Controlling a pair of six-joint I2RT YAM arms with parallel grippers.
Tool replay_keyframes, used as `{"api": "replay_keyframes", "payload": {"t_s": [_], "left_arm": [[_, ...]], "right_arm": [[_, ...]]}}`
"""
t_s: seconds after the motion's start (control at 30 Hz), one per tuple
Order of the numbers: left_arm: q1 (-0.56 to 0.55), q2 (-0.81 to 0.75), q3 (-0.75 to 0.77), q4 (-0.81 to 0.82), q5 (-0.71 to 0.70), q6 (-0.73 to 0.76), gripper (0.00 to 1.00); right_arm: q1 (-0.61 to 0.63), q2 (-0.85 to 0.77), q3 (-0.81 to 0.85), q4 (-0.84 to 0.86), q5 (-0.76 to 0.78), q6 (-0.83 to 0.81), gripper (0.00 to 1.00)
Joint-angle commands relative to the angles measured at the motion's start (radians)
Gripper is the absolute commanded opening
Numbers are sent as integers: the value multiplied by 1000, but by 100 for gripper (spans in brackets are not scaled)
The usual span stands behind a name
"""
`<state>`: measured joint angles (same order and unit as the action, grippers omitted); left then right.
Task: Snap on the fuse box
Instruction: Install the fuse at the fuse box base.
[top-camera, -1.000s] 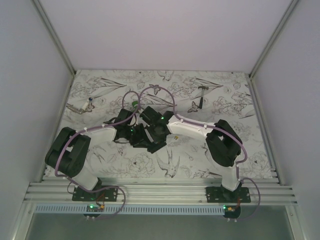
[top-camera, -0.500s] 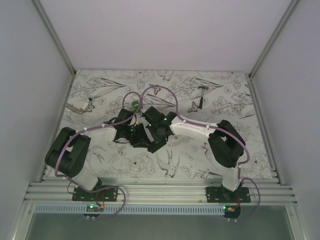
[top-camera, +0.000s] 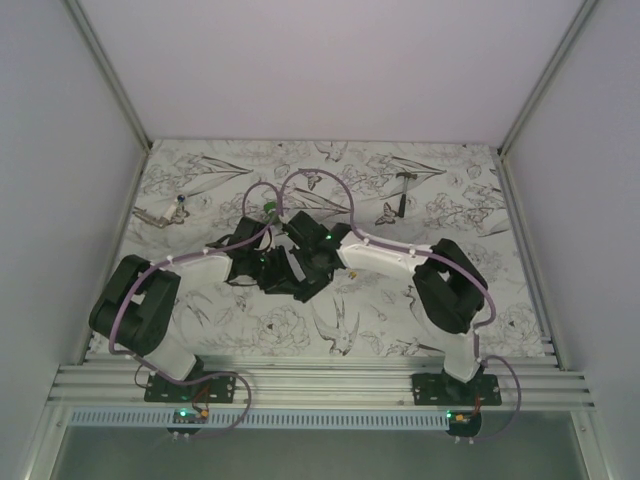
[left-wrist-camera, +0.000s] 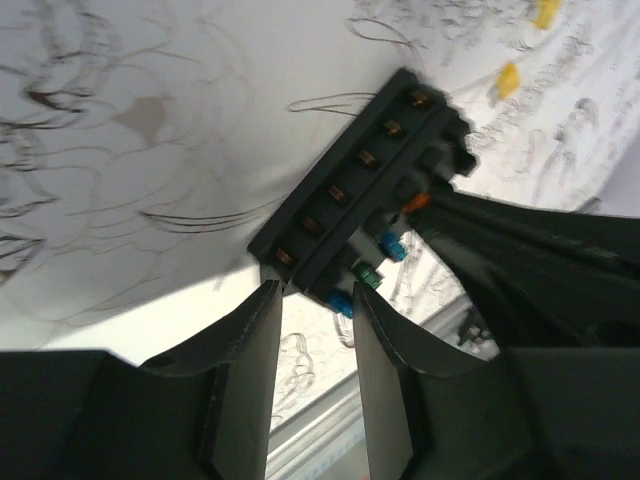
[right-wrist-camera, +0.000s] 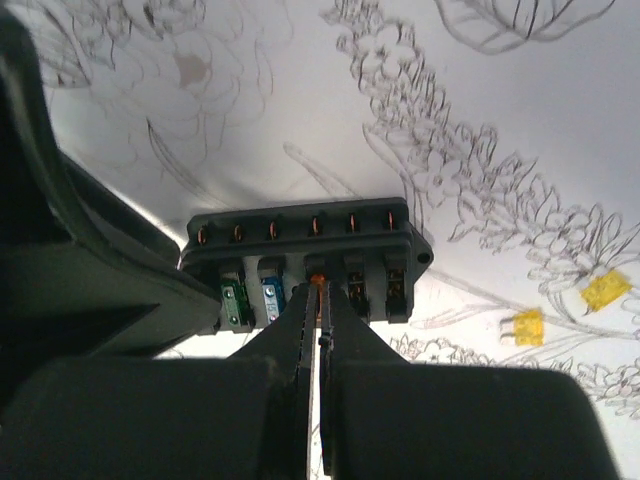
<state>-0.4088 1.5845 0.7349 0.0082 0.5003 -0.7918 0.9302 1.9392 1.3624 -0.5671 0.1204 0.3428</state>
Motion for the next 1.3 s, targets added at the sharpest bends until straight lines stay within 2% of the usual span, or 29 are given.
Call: {"api": "replay_keyframes", "payload": {"t_s": [0.0, 0.2, 0.33, 0.57, 0.7, 0.8, 1.0, 1.27], "left_arm": [[4, 11, -49, -127, -83, 51, 36], [14, 6, -52, -132, -77, 62, 36], [16, -19, -50, -132, -77, 61, 37], [16, -61, -43, -143, -78, 62, 39], [16, -80, -44, -156, -83, 65, 41], [16, -100, -41, -168, -89, 69, 44], [16, -128, -27, -194, -93, 80, 53], [14, -133, 0, -206, -77, 95, 62]], "right_arm": [[-36, 272, -47, -227, 145, -47, 0], [-19, 139, -190, -234, 83, -30, 0], [-4, 60, -130, -212, 15, -15, 1], [16, 33, 40, -162, -47, 48, 21], [16, -22, 57, -116, -59, 66, 31], [17, -62, 63, -102, -75, 51, 35], [-8, -123, 32, -82, -51, 47, 51], [-96, -157, -60, -30, -53, 21, 53]]}}
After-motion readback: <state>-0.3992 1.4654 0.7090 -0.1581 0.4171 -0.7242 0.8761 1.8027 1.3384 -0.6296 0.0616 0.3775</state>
